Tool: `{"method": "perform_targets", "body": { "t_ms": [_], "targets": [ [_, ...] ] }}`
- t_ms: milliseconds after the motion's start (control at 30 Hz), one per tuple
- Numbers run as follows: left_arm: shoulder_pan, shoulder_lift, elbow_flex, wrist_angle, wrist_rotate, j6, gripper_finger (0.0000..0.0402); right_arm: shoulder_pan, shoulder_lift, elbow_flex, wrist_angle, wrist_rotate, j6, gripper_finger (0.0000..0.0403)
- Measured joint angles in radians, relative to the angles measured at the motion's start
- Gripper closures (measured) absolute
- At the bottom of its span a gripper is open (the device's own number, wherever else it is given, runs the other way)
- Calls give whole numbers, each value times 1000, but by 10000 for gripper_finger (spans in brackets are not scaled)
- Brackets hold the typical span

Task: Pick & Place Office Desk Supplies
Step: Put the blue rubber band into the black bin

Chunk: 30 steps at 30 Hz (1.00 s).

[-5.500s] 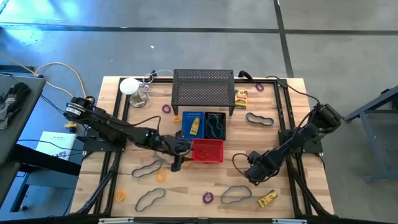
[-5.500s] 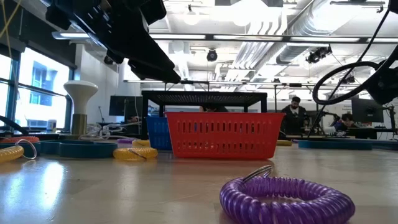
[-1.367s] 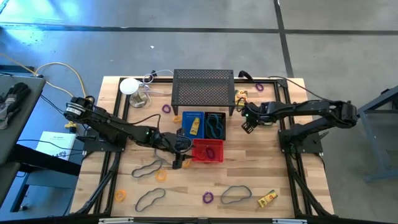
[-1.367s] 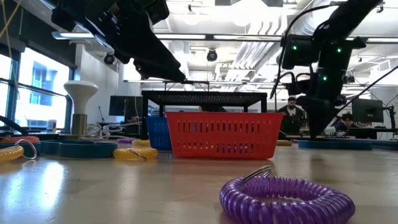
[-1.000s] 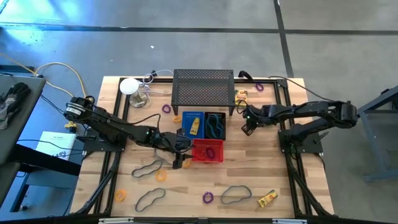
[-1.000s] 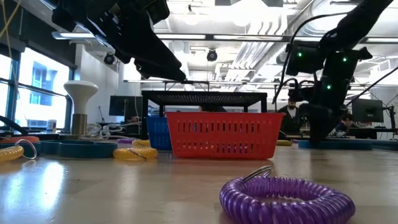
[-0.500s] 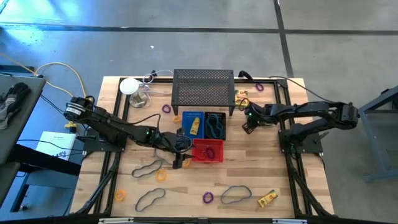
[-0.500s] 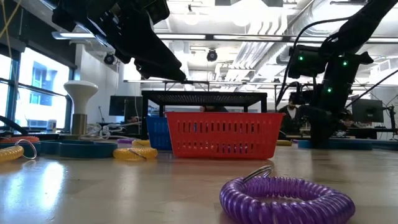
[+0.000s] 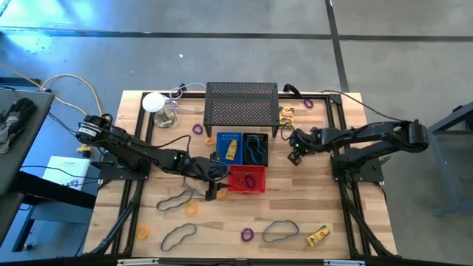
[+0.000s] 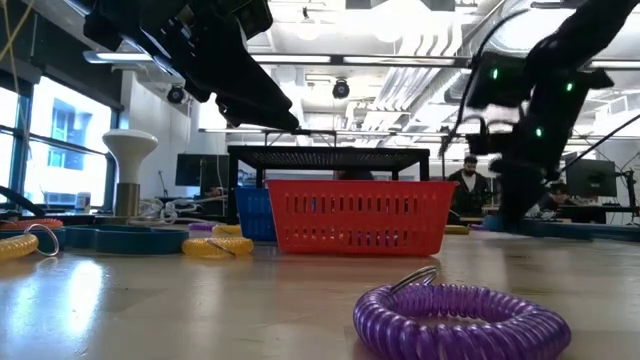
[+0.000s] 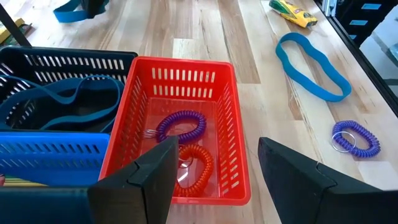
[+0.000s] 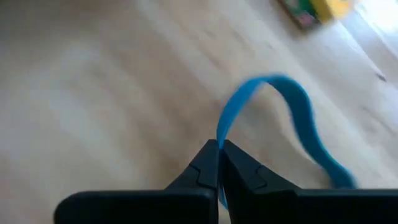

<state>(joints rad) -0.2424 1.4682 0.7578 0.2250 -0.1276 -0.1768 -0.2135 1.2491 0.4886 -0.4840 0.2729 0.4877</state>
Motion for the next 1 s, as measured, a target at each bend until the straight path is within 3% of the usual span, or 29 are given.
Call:
{"method": "perform_targets", "body": {
  "t_ms": [367, 567, 767, 1000],
  "targets": [
    [0, 0, 0, -8, 0, -18, 186, 430, -114, 81, 65, -29, 190, 401],
    [0, 0, 0, -7, 0, -26, 186, 606, -130, 137, 241, 58, 93, 401],
    [0, 0, 0, -4, 0, -26, 186, 635, -130, 146, 547, 103, -182, 401],
    [0, 0, 0, -4, 0, -26, 186, 533, -88, 146, 778, 103, -358, 401]
  ]
}}
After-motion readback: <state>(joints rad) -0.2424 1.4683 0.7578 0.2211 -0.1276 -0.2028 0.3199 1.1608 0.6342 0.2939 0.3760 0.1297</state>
